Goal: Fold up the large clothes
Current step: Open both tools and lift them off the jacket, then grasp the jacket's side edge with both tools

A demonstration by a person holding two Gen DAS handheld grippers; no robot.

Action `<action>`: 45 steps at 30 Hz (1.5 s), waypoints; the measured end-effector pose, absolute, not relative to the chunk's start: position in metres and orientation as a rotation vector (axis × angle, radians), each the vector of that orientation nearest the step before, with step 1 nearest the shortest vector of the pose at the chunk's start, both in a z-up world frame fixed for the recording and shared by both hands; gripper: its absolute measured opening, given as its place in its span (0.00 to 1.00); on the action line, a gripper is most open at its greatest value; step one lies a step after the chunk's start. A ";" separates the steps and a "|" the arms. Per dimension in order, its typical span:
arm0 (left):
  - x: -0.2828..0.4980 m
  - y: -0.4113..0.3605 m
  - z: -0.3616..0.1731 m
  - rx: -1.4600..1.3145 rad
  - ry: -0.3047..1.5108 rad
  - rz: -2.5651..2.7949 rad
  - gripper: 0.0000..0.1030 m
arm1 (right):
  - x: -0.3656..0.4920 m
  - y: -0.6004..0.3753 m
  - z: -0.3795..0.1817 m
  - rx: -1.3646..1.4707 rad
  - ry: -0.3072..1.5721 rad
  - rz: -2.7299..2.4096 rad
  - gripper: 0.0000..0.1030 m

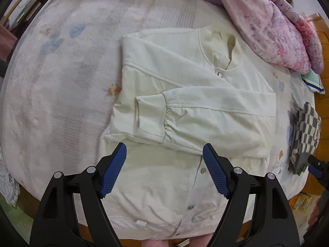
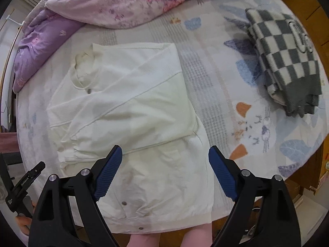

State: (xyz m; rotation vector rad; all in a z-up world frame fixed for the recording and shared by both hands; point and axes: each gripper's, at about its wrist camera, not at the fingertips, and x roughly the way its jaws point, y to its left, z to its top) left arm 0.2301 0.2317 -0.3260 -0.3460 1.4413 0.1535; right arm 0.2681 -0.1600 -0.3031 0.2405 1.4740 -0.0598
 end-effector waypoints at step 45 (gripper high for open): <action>0.445 0.357 -0.465 -0.381 1.474 0.139 0.15 | 0.536 -0.196 -0.527 0.425 1.763 -0.096 0.80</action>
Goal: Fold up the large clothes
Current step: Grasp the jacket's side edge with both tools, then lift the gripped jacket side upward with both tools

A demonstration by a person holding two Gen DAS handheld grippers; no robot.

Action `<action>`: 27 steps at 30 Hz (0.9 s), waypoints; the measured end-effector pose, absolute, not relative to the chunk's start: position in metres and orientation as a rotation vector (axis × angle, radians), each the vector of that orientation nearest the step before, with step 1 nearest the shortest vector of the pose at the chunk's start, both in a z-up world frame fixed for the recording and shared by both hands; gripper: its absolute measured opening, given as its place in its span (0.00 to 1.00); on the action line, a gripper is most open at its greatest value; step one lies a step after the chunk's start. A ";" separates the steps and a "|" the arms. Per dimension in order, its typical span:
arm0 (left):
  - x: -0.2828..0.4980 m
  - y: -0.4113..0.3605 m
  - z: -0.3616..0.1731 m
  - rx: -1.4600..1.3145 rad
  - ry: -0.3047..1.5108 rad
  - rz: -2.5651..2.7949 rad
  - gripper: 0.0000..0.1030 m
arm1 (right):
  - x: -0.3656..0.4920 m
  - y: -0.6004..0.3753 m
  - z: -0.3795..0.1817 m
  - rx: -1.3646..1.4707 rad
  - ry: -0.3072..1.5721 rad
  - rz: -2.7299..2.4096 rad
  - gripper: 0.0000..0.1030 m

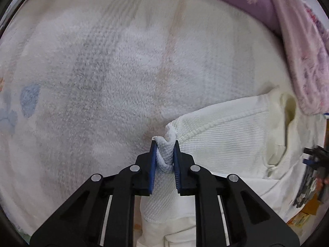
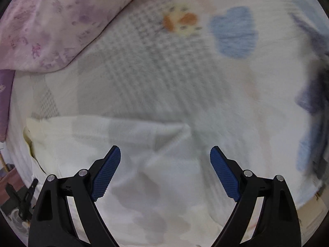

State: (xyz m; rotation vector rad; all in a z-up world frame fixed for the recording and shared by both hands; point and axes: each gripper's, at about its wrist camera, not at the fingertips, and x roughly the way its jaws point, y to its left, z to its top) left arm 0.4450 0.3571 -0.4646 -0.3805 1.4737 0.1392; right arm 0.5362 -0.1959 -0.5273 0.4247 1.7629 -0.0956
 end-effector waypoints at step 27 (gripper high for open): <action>0.349 0.318 -0.318 -0.239 1.179 0.254 0.14 | 0.438 -0.181 -0.352 0.321 1.373 -0.169 0.13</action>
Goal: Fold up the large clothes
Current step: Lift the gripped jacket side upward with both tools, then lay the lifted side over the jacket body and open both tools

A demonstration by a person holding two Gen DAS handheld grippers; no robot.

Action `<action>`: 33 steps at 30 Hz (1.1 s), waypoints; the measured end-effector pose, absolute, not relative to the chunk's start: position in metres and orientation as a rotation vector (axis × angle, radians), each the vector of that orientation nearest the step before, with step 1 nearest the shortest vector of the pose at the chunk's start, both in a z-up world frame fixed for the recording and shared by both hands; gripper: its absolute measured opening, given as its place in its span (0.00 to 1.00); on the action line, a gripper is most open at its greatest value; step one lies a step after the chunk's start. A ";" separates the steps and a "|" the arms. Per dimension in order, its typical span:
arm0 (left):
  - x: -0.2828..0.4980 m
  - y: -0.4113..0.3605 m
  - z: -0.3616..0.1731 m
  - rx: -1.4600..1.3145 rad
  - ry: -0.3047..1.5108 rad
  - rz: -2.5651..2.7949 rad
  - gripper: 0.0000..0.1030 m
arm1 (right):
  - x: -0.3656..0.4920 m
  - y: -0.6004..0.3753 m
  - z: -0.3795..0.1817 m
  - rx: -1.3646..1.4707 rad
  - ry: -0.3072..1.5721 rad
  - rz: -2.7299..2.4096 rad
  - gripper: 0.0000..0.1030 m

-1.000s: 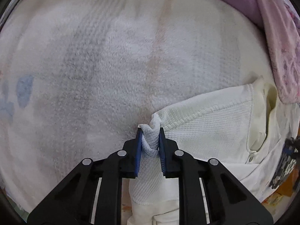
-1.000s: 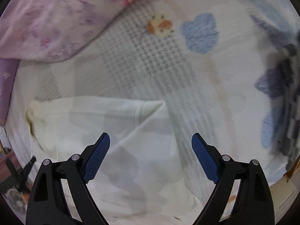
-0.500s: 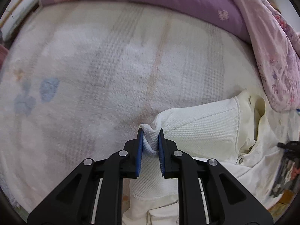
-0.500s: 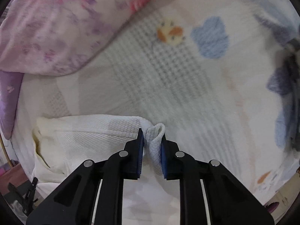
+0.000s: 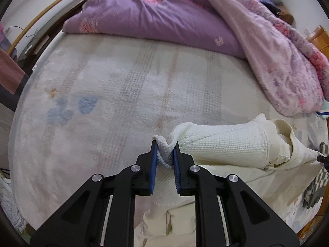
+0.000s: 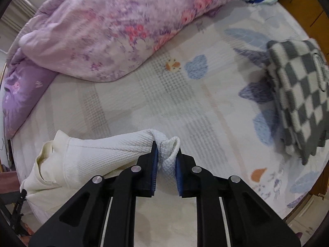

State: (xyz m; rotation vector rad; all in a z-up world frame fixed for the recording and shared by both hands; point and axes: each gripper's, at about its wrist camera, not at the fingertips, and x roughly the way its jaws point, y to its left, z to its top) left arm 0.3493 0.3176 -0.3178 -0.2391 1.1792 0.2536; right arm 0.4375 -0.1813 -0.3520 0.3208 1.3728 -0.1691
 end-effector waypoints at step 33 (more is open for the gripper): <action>-0.033 0.252 -0.425 -0.299 1.507 0.372 0.32 | 0.052 -0.232 -0.470 0.428 1.580 -0.251 0.45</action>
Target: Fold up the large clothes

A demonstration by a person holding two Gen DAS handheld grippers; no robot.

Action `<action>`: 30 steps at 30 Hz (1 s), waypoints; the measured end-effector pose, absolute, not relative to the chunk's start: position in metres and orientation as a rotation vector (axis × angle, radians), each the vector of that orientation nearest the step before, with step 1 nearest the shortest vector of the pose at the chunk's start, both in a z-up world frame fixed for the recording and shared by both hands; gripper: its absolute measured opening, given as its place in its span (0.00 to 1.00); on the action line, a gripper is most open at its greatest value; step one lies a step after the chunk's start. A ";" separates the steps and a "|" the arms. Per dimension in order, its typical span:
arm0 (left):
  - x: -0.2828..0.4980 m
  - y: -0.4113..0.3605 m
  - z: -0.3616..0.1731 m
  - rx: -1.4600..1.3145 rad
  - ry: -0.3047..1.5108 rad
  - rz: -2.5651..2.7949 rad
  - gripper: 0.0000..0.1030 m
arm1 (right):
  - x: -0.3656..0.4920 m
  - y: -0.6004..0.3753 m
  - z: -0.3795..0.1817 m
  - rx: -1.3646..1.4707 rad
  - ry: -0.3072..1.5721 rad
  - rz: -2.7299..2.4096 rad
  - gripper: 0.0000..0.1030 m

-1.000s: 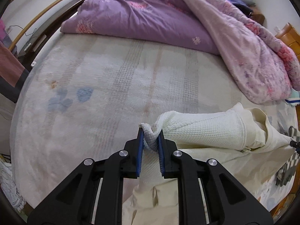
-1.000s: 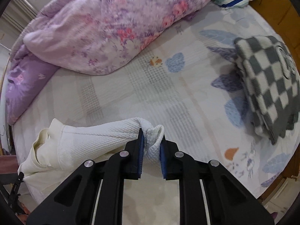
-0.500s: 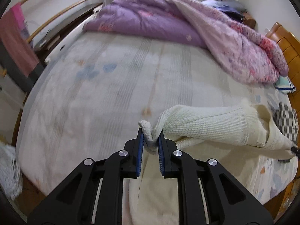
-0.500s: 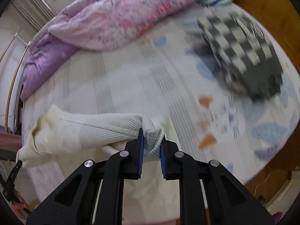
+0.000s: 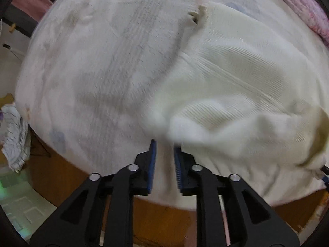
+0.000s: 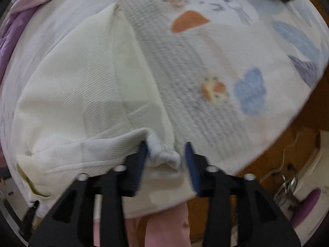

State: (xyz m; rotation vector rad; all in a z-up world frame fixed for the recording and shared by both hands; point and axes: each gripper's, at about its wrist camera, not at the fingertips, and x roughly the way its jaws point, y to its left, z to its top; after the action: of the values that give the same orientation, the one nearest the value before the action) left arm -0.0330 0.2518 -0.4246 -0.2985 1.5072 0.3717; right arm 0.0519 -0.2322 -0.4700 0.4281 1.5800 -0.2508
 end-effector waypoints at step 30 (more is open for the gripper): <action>-0.047 0.170 -0.449 -0.415 1.752 0.029 0.36 | 0.017 -0.159 -0.484 0.422 1.913 0.085 0.32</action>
State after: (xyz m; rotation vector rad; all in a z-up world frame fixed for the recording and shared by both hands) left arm -0.0474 0.1699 -0.4494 -0.4149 1.7522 0.0290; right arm 0.0168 -0.1591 -0.4842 0.4223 1.9130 0.0849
